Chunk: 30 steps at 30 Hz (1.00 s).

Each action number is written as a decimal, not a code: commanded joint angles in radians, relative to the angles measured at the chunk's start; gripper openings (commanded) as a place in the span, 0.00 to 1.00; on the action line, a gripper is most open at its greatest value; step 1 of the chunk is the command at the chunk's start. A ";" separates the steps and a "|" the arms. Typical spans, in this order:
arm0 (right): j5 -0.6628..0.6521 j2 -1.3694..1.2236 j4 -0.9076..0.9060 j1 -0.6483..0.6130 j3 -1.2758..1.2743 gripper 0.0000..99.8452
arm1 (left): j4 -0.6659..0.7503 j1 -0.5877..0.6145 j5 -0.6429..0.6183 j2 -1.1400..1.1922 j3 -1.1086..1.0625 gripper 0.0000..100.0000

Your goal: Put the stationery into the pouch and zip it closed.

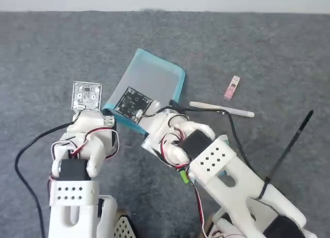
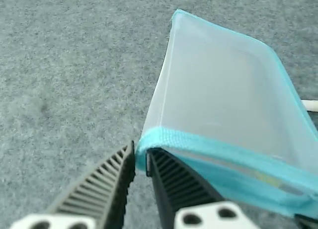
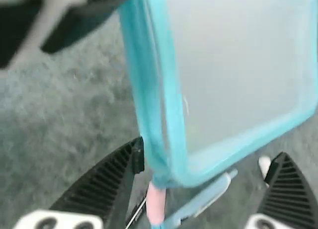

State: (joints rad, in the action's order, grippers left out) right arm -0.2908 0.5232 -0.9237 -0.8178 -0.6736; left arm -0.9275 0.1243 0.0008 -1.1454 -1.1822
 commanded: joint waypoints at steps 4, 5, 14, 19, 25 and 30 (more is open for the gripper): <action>0.000 0.007 0.148 -0.010 0.012 0.37 | 0.005 -0.006 -0.014 -0.008 0.062 0.03; 0.000 -0.013 0.171 -0.010 0.014 0.37 | 0.005 -0.006 -0.014 -0.008 0.062 0.03; 0.000 -0.163 0.366 0.033 0.015 0.37 | 0.002 -0.005 -0.014 -0.008 0.062 0.03; 0.003 -0.168 0.381 0.111 0.015 0.24 | 0.000 -0.005 -0.014 -0.008 0.062 0.03; 0.000 -0.154 0.363 0.119 0.015 0.01 | 0.003 -0.006 -0.014 -0.008 0.062 0.04; -0.014 -0.077 0.205 0.117 0.052 0.01 | 0.005 -0.006 -0.015 -0.014 0.062 0.08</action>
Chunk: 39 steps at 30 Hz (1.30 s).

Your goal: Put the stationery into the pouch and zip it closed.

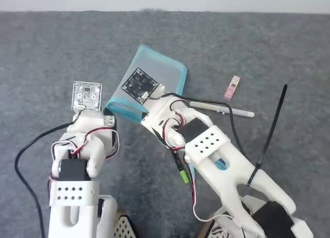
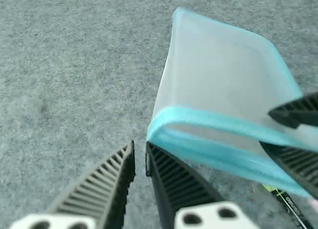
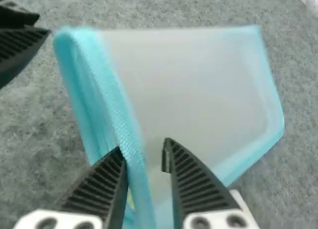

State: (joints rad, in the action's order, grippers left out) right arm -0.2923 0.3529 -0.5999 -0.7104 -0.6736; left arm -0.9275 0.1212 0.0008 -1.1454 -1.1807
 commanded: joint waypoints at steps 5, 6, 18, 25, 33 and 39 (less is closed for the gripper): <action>-0.101 0.239 -0.289 -0.047 0.055 0.01 | 0.005 -0.005 -0.015 -0.014 0.061 0.18; -0.106 0.260 -0.309 -0.058 0.055 0.01 | 0.005 -0.005 -0.015 -0.014 0.061 0.19; -0.109 0.232 -0.329 -0.042 0.041 0.01 | -0.242 -0.005 0.097 -0.166 0.206 0.29; -0.104 0.162 -0.331 -0.015 0.074 0.01 | -0.390 -0.005 0.192 -0.404 0.243 0.31; -0.109 0.173 -0.351 -0.016 0.075 0.01 | -0.348 -0.006 0.232 -0.287 0.226 0.30; -0.104 0.280 -0.453 -0.018 0.106 0.01 | -0.262 -0.005 0.262 -0.204 0.166 0.30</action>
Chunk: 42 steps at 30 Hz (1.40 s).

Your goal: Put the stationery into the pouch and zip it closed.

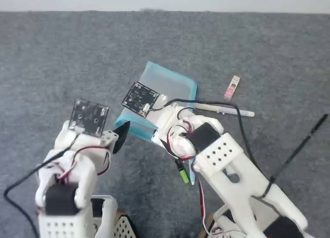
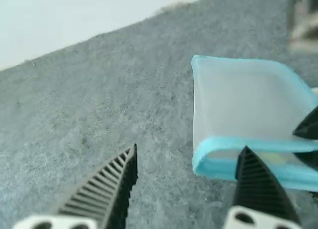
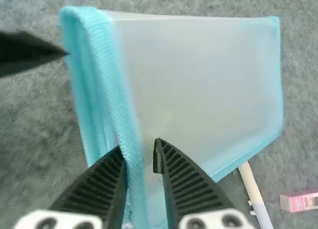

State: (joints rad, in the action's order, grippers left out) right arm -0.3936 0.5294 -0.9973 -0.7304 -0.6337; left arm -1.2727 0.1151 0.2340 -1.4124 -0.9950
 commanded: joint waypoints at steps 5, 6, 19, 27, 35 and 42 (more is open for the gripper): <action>-0.002 0.151 -0.084 0.002 0.066 0.01 | 0.107 0.049 0.040 0.095 -0.025 0.30; -0.002 0.154 -0.085 -0.007 0.066 0.01 | 0.126 0.060 0.041 0.095 -0.031 0.30; -0.011 0.160 -0.148 -0.189 0.066 0.01 | 0.273 -0.002 0.043 0.097 -0.179 0.29; -0.005 0.159 -0.150 -0.185 0.061 0.01 | 0.316 -0.005 -0.055 0.097 -0.208 0.01; 0.091 0.160 -0.170 0.005 0.066 0.19 | 0.371 0.077 -0.250 0.097 -0.211 0.01; 0.098 0.148 -0.259 0.174 0.041 0.23 | 0.385 0.149 -0.345 0.097 -0.214 0.01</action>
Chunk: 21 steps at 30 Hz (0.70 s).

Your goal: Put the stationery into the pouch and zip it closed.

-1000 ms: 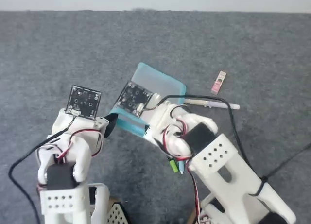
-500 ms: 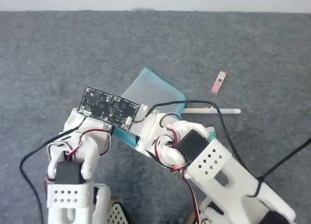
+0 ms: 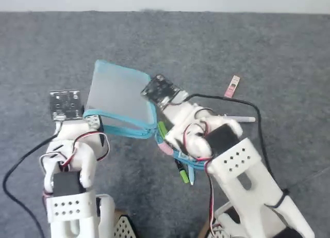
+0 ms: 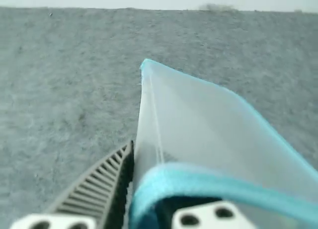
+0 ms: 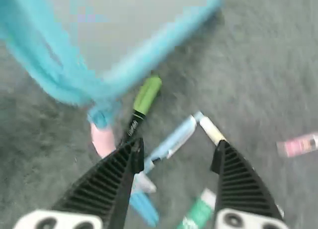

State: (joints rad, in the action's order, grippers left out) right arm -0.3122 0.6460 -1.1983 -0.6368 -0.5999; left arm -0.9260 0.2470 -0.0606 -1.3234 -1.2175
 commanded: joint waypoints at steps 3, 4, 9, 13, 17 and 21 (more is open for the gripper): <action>0.043 0.031 -0.065 0.160 -0.075 0.23 | 0.038 0.017 -0.049 0.008 0.008 0.01; 0.054 0.031 -0.059 0.189 -0.104 0.23 | 0.038 0.017 -0.046 0.008 0.007 0.01; 0.060 0.031 -0.007 0.321 -0.249 0.23 | 0.038 0.017 -0.043 0.008 -0.001 0.01; 0.052 0.031 0.002 0.424 -0.310 0.23 | 0.038 0.017 -0.043 0.008 -0.002 0.01; -0.055 0.031 -0.076 0.492 -0.330 0.23 | 0.038 0.017 -0.043 0.008 -0.002 0.01; -0.112 0.030 -0.090 0.513 -0.361 0.23 | 0.038 0.017 -0.043 0.008 -0.002 0.01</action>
State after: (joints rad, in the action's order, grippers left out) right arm -0.3644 0.6460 -1.2735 -0.1488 -0.9406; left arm -0.9260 0.2593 -0.0882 -1.3234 -1.2344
